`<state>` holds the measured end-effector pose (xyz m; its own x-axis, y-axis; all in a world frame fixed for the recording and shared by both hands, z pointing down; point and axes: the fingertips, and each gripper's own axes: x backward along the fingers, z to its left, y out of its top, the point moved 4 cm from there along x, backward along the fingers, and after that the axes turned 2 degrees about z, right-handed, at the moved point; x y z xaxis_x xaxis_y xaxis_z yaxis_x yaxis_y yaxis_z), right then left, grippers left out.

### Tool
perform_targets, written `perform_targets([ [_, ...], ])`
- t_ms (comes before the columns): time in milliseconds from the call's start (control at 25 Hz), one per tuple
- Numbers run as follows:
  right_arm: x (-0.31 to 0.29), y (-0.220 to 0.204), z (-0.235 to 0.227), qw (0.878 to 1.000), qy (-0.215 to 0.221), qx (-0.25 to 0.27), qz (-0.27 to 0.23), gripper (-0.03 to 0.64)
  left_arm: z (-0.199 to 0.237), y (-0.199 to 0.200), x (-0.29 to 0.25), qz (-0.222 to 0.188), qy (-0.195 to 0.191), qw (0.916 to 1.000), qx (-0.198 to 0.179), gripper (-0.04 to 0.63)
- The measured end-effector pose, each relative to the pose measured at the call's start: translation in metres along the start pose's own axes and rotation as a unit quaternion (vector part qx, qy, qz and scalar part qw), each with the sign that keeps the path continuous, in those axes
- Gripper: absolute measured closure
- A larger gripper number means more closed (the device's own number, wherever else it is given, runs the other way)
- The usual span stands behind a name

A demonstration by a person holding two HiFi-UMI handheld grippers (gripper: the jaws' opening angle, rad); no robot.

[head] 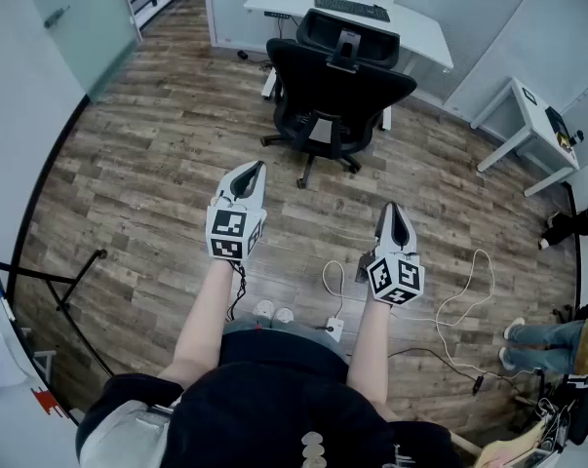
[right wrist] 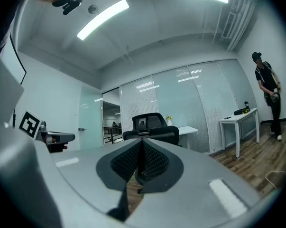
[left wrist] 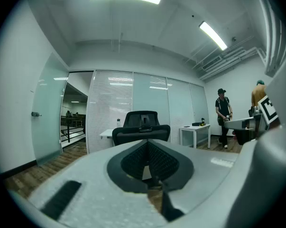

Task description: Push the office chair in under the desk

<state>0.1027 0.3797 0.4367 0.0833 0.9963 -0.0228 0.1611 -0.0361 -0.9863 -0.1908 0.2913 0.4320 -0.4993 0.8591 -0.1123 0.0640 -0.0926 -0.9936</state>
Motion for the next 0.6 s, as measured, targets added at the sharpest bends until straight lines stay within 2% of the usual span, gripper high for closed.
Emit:
perform_targets([
  [600,-0.0065,0.0018,-0.0024,1.000,0.006,-0.001,0.003,0.611,-0.0028,0.0002,-0.0059,0.005,-0.002,1.0000,-0.001,0.588],
])
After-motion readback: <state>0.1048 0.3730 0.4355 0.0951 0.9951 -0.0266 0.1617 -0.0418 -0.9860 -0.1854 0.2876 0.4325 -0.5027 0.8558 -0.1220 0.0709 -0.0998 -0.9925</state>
